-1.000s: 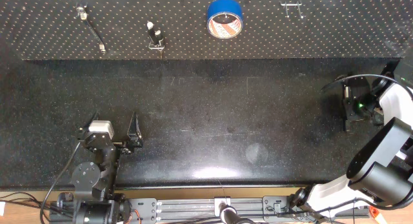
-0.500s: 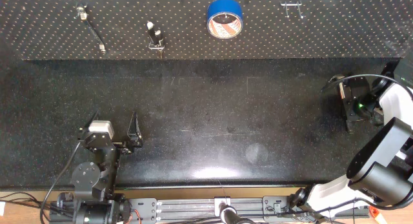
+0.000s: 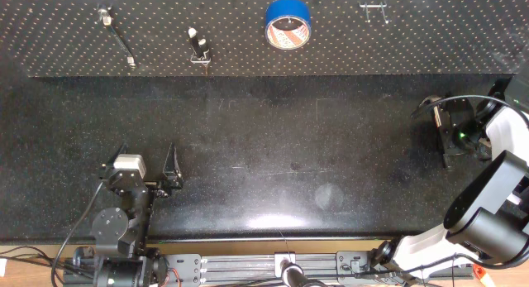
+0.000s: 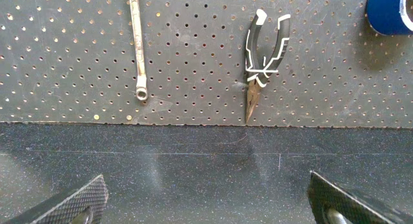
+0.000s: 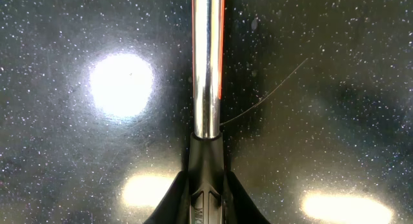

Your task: Place Tools Onto Pegboard

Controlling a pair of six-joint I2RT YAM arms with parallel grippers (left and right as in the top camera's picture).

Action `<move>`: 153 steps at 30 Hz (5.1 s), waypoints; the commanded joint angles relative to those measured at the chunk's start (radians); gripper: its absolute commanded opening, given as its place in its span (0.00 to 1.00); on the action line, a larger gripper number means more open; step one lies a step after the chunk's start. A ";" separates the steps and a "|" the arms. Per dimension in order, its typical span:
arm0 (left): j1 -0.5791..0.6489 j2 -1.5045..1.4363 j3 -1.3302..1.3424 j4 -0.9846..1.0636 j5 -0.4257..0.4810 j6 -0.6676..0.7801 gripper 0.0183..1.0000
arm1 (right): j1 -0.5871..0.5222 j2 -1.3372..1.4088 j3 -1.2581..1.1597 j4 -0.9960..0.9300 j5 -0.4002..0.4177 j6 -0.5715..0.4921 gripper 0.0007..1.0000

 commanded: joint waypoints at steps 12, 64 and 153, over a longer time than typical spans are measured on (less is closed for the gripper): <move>0.008 -0.009 -0.005 0.001 0.008 0.009 1.00 | -0.006 0.008 -0.006 -0.002 0.005 -0.003 0.08; 0.008 -0.009 -0.004 0.001 0.008 0.009 1.00 | 0.401 -0.618 0.272 -0.269 -0.285 0.302 0.07; 0.008 -0.009 -0.004 0.001 0.008 0.009 1.00 | 0.524 -1.628 -1.107 1.083 -0.181 0.752 0.98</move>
